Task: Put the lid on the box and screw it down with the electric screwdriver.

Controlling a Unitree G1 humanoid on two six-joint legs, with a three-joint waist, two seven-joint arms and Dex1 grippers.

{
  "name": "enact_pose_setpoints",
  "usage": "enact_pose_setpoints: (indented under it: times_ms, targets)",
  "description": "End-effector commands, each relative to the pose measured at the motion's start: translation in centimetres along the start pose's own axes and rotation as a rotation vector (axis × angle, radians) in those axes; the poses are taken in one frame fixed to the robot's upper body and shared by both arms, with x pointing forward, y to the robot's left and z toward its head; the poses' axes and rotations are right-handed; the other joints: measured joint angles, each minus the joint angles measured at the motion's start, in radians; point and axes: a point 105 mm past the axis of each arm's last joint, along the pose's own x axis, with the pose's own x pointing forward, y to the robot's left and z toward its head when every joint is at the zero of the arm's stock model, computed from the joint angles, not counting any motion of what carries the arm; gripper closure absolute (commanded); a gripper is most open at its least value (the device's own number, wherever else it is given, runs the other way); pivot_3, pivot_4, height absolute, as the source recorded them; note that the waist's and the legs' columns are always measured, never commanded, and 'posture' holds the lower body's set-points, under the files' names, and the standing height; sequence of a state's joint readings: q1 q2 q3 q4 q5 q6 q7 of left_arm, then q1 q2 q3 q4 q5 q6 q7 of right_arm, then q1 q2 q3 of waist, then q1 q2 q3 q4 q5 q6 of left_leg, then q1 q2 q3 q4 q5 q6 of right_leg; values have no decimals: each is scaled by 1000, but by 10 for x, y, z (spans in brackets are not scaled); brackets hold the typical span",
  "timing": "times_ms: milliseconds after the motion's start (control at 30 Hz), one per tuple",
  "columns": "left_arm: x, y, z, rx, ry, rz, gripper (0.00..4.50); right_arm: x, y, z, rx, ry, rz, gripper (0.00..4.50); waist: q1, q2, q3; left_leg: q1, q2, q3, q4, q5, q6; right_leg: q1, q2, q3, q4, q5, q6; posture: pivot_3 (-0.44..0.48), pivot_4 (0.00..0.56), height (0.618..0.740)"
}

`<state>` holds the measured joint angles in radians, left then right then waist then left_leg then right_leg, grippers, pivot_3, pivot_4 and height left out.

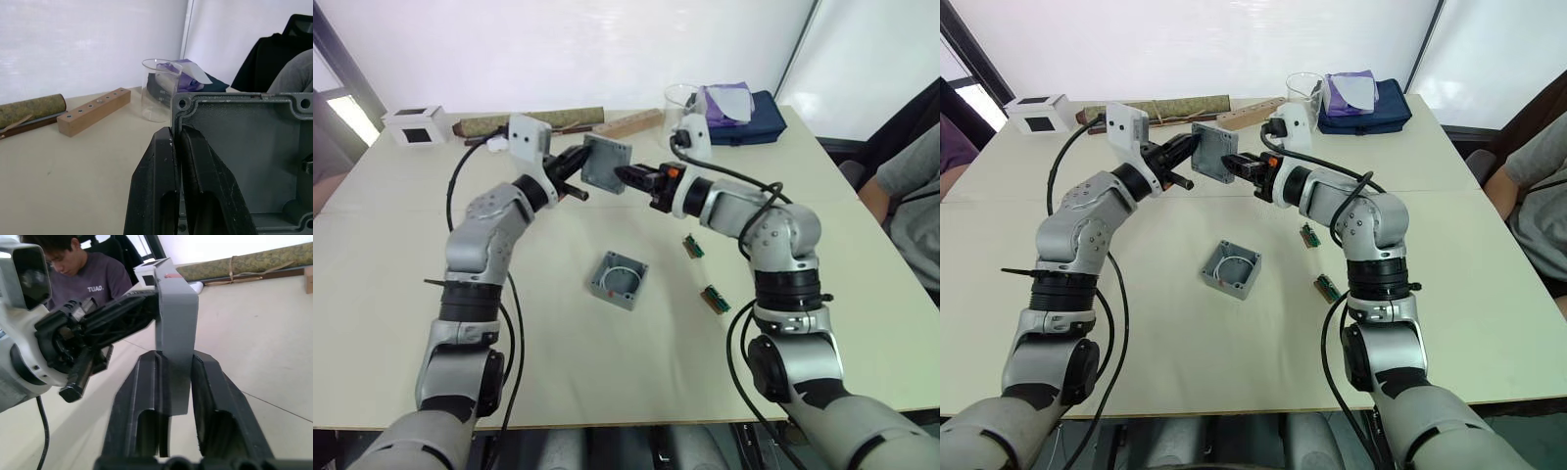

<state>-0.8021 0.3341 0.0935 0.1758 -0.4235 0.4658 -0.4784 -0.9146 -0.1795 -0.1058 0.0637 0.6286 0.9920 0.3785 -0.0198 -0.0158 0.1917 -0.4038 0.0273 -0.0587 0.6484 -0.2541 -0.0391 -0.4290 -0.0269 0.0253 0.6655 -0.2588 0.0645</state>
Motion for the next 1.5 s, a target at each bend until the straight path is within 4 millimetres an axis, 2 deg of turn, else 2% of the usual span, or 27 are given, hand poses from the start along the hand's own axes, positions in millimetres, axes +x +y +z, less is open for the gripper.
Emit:
enact_pose_setpoints:
  times_ms: [33, 133, 267, 333, 400, 433, 500, 533, 600, 633, 700, 767, 800, 867, 967, 1000, 1033, 1100, 1267, 1500]
  targets:
    - [3, -12, 26, 19, -77, -53, 4500, -2, 13, 17, -32, -75, 44, 4158, 0, 0, 0, 0, 0, 0, 0, 0, 0, 0, 0, 0, 0, 0, 0, 0, 150, 740]
    - [2, -12, 25, -8, -69, -67, 4500, -2, 12, 17, -27, -79, 35, 4158, 0, 0, 0, 0, 0, 0, 0, 0, 0, 0, 0, 0, 0, 0, 0, 0, 150, 740]
    - [-2, -11, 25, -30, -48, -99, 3151, -2, 15, 17, -30, -93, 56, 4158, 0, 0, 0, 0, 0, 0, 0, 0, 0, 0, 0, 0, 0, 0, 0, 0, 150, 740]
    - [-6, -8, 28, -31, -52, -111, 2289, -3, 16, 17, -30, -99, 63, 4158, -1, 0, 0, 0, 0, 0, 0, 0, 0, 0, 0, 0, 0, 0, 0, 0, 150, 740]
    - [-9, -4, 32, -28, -56, -107, 1676, -3, 17, 17, -30, -103, 64, 4158, -1, 0, 0, 0, 0, 0, 0, 0, 0, 0, 0, 0, 0, 0, 0, 0, 150, 740]
    - [-12, -1, 35, -29, -56, -102, 1094, -3, 16, 17, -38, -105, 60, 4158, -1, 0, 0, 0, 0, 0, 0, 0, 0, 0, 0, 0, 0, 0, 0, 0, 150, 740]
    - [-27, 7, 44, -59, -51, -115, 393, -7, 13, 18, -112, -118, 28, 4158, -4, 0, 0, 0, 0, 0, 0, 0, 0, 0, 0, 0, 0, 0, 0, 0, 150, 740]
    - [-36, 9, 44, -47, -19, -132, 64, -13, 10, 22, -221, -150, -7, 4158, -5, 0, 0, 0, 0, 0, 0, 0, 0, 0, 1, 0, 0, 0, 0, 0, 150, 740]
    - [-51, 12, 39, -13, 47, -143, 64, -26, 7, 25, -463, -212, -74, 4158, -11, 1, 0, 0, 1, 0, -1, 0, 0, -1, 1, 0, -1, 0, 0, 0, 150, 740]
    - [-57, 12, 36, -20, 73, -154, 64, -32, 7, 20, -589, -218, -86, 4158, -10, 1, 0, 0, 0, 0, -2, 0, 0, -1, 1, 0, -1, 0, 0, 0, 150, 740]
    - [-65, 11, 32, -29, 105, -165, 64, -44, 6, 6, -726, -224, -98, 4158, -2, 0, 0, -1, 0, 0, -2, 0, 0, -1, 0, 0, -1, -1, 1, 0, 150, 740]
    - [-71, 11, 27, -44, 134, -175, 615, -59, 6, -10, -922, -227, -103, 4158, 0, 0, 0, -1, 0, 0, -1, 0, 0, 0, 0, 0, -2, -1, 1, 0, 150, 740]
    - [-72, 10, 25, -53, 147, -183, 702, -66, 7, -21, -1056, -210, -87, 4158, 2, 0, 0, -1, 0, 0, -1, 0, 0, 0, 0, 0, -2, 0, 1, 0, 150, 740]
    - [-74, 8, 22, -73, 167, -207, 1633, -78, 10, -41, -1306, -185, -29, 4158, 3, 0, 1, -1, 0, 0, 0, 0, 0, 0, 0, 0, -1, 0, 1, 0, 150, 740]
    - [-71, 3, 17, -92, 177, -231, 2868, -85, 13, -52, -1521, -209, 26, 4158, -6, 0, 1, 0, 0, 1, 0, 0, 0, 0, 0, 1, -2, -1, 1, 0, 150, 740]
    - [-70, 3, 16, -98, 181, -238, 3200, -86, 14, -56, -1581, -214, 53, 4158, -9, 0, 1, 1, 0, 1, 0, 0, 0, 0, 0, 1, -1, 0, 1, 0, 150, 740]
    - [-68, 2, 13, -103, 186, -246, 3755, -87, 16, -61, -1637, -227, 81, 4158, -12, 0, 1, 1, 0, 1, -1, 0, 0, 0, 1, 1, -1, -1, 1, 0, 150, 740]
    - [-66, -5, 9, -116, 197, -280, 4374, -88, 18, -71, -1697, -244, 143, 4158, -18, 0, 1, 1, 1, 1, -1, 0, -1, 0, 1, 1, -1, -1, 1, 0, 150, 740]
    - [-60, -33, -5, -94, 293, -405, 4450, -87, 14, -94, -1859, -245, 245, 4158, -21, 0, 1, 1, 1, 1, -1, 1, -2, 0, 1, 1, -1, 0, 1, 0, 150, 740]
    - [-62, -50, -21, -65, 359, -475, 4450, -75, 12, -104, -1921, -233, 234, 4158, -23, 0, 1, 1, 0, 0, -1, 3, -5, 0, 1, 2, 0, 0, 1, 0, 150, 740]
